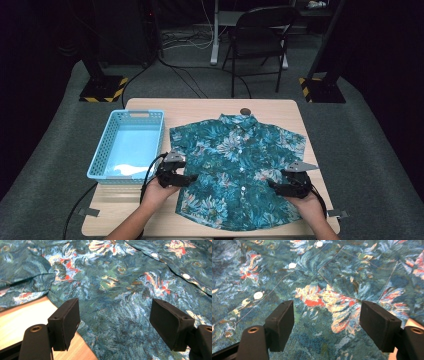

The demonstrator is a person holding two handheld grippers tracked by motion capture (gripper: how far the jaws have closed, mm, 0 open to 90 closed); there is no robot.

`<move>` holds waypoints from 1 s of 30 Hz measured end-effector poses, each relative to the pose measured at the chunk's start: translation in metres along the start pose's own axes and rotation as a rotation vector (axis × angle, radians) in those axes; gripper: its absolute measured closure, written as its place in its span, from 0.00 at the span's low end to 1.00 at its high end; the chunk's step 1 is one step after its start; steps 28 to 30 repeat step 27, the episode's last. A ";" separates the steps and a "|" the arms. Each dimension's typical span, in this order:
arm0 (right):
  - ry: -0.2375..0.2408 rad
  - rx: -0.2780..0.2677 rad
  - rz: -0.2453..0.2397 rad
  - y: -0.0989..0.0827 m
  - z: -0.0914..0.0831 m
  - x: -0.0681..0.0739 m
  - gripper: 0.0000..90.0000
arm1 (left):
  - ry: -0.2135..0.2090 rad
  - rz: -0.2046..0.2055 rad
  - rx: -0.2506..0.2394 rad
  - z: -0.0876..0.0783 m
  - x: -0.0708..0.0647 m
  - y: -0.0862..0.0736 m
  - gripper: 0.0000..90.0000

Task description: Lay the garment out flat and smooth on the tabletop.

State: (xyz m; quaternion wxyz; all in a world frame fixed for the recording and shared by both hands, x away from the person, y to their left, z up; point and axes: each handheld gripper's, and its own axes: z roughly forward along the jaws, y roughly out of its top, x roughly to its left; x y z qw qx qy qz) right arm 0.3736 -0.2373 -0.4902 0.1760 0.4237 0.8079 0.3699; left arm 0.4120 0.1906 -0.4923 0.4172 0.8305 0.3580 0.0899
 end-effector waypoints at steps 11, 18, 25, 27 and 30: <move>0.038 -0.017 -0.043 -0.005 0.009 0.014 0.31 | -0.001 0.025 0.039 0.012 -0.002 -0.007 0.26; 0.053 -0.022 -0.065 -0.006 0.011 0.020 0.31 | -0.015 0.066 0.078 0.021 -0.011 -0.010 0.26; 0.061 -0.020 -0.057 -0.007 0.014 0.021 0.31 | -0.014 0.113 0.092 0.026 -0.019 -0.011 0.26; 0.056 -0.024 -0.062 -0.007 0.014 0.022 0.31 | -0.014 0.127 0.096 0.027 -0.020 -0.011 0.26; 0.056 -0.024 -0.062 -0.007 0.014 0.022 0.31 | -0.014 0.127 0.096 0.027 -0.020 -0.011 0.26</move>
